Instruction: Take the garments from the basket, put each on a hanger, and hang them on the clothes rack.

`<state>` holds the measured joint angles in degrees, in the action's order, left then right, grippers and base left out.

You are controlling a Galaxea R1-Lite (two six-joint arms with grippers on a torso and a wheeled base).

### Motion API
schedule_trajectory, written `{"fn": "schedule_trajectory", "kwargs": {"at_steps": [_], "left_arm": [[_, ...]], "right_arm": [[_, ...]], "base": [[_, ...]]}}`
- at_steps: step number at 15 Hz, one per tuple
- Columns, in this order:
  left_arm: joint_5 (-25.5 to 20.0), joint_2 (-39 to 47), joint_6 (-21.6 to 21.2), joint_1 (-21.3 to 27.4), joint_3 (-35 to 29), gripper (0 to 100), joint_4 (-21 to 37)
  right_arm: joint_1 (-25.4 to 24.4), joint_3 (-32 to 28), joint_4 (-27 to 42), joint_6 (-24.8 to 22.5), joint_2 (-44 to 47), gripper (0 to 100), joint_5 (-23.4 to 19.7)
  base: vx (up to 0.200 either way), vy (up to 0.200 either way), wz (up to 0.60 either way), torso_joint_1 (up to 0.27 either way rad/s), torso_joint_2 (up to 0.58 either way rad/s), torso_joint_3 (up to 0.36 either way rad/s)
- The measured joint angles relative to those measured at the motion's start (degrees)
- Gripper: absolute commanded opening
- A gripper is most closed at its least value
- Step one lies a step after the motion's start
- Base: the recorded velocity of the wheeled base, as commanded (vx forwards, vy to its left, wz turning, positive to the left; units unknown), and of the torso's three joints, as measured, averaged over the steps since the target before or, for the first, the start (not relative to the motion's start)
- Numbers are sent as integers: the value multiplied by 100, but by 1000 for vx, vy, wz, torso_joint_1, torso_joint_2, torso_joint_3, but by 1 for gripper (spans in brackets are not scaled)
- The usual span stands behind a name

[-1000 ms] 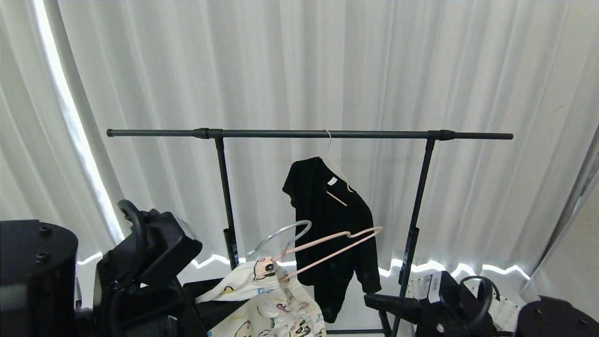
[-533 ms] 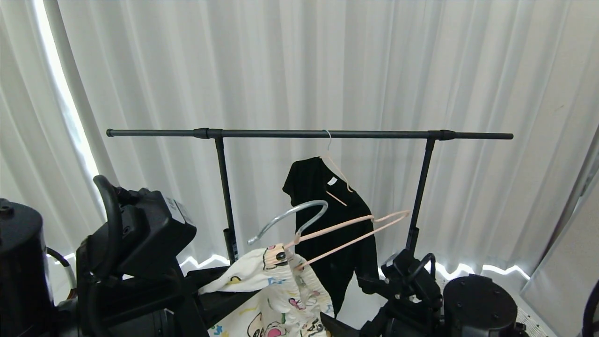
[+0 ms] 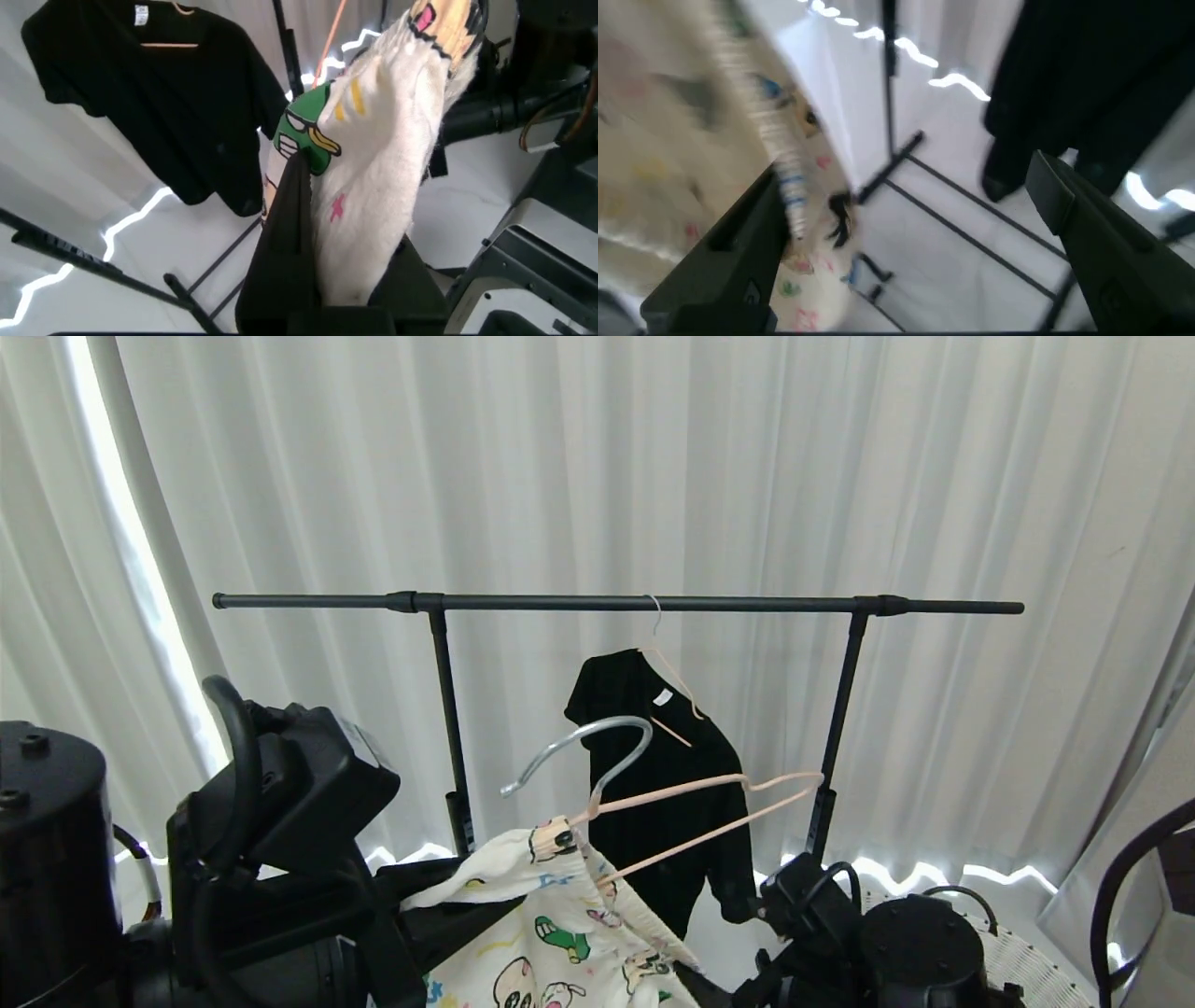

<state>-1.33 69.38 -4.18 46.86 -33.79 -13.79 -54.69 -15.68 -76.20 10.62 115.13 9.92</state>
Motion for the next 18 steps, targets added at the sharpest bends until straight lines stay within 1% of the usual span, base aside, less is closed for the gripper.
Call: {"fn": "schedule_trajectory", "kwargs": {"at_steps": [3,5,7,8,10,12,13,14,15,17,18], "left_arm": [[10,-9,-27,-135,207,0,5],[18,-24,-30,-168,472,0,0],[18,-11,-68,-169,758,0,-2],[27,24,-115,-169,916,0,-20],[128,123,-150,-169,1161,0,-6],[149,232,-123,-180,1232,0,-11],[208,319,-99,-210,1230,0,-11],[300,424,-28,-260,1184,0,-13],[436,560,255,-325,1075,0,-49],[658,805,908,-390,802,0,-250],[723,905,1006,-400,699,0,-391]], "right_arm": [[786,68,-29,-605,20,100,77],[1329,72,-257,-950,4,100,100],[1613,79,-407,-1152,-63,100,96],[1676,83,-411,-1225,-112,100,88],[1746,85,-413,-1362,-219,100,78],[1757,77,-410,-1460,-330,100,48],[1746,72,-369,-1579,-430,100,-87],[1720,83,-246,-1726,-568,100,-322],[1704,107,41,-1891,-785,100,-594],[1663,99,917,-2102,-1328,100,-1093],[1626,30,1484,-2172,-1651,100,-1340]], "base": [[0,0,0,0,0,0],[0,0,0,0,0,0],[0,0,0,0,0,0],[0,0,0,0,0,0],[0,0,0,0,0,0],[0,0,0,0,0,0],[0,0,0,0,0,0],[0,0,0,0,0,0],[0,0,0,0,0,0],[0,0,0,0,0,0],[0,0,0,0,0,0]]}}
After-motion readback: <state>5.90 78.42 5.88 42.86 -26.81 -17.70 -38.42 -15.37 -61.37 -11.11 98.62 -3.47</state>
